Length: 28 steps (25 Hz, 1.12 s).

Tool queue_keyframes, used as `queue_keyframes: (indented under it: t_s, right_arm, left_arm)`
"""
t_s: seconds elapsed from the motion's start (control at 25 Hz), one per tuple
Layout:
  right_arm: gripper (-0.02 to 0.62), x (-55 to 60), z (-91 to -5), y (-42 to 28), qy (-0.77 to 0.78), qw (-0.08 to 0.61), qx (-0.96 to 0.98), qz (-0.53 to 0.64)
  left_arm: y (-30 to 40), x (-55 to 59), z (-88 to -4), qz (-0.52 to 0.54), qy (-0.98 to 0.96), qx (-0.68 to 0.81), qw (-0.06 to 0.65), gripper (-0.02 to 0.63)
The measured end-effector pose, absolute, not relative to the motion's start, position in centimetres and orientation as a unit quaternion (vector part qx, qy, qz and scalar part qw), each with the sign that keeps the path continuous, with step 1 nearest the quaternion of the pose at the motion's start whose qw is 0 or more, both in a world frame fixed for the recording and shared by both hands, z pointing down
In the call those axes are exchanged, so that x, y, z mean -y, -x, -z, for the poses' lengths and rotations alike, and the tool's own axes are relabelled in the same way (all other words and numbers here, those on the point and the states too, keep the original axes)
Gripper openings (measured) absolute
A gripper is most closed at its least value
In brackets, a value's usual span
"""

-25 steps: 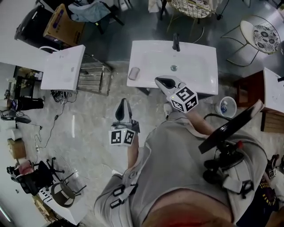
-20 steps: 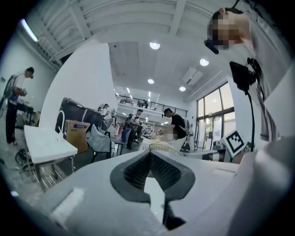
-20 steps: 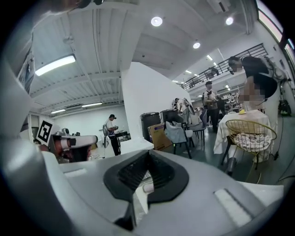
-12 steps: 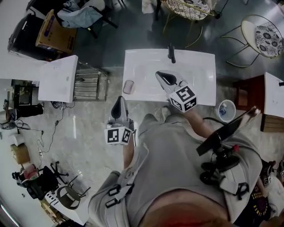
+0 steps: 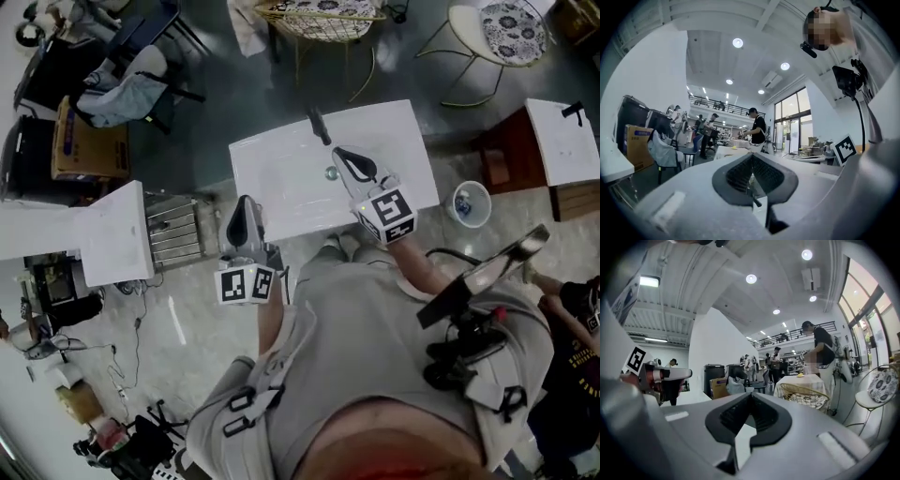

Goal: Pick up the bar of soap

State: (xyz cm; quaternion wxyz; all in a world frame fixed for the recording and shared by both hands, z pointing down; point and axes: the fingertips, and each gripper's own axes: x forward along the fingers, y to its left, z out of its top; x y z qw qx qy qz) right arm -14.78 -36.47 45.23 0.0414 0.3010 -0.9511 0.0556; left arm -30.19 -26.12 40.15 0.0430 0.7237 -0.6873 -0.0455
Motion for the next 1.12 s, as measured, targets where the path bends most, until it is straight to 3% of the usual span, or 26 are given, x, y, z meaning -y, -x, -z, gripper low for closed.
queue_keyframes:
  t_s: [0.24, 0.56, 0.6, 0.64, 0.68, 0.76, 1.12]
  right_arm:
    - [0.002, 36.6, -43.1, 9.8, -0.379, 0.037, 0.923, -0.055]
    - [0.002, 35.3, -42.1, 8.9, -0.419, 0.038, 0.906, -0.042]
    - [0.002, 35.1, -42.0, 9.2, -0.420, 0.039, 0.906, -0.042]
    - [0.002, 35.0, -41.9, 9.4, -0.419, 0.040, 0.906, -0.041]
    - [0.002, 34.8, -41.8, 9.5, -0.418, 0.043, 0.906, -0.039]
    - [0.002, 34.8, -41.7, 9.7, -0.417, 0.051, 0.907, -0.035]
    - [0.002, 35.1, -41.7, 11.2, -0.411, 0.055, 0.909, -0.040]
  left_arm:
    - [28.0, 28.7, -38.6, 0.055, -0.762, 0.645, 0.037, 0.002]
    - [29.6, 28.5, -38.1, 0.071, -0.774, 0.629, 0.021, 0.136]
    - [30.1, 28.5, -38.0, 0.075, -0.771, 0.633, 0.020, 0.168]
    - [30.7, 28.5, -38.0, 0.078, -0.764, 0.640, 0.020, 0.265]
    - [31.3, 28.5, -38.0, 0.080, -0.756, 0.649, 0.019, 0.413]
    - [32.4, 28.5, -37.8, 0.077, -0.740, 0.668, 0.008, 0.527]
    - [35.4, 28.1, -38.5, 0.049, -0.732, 0.679, 0.013, 0.551]
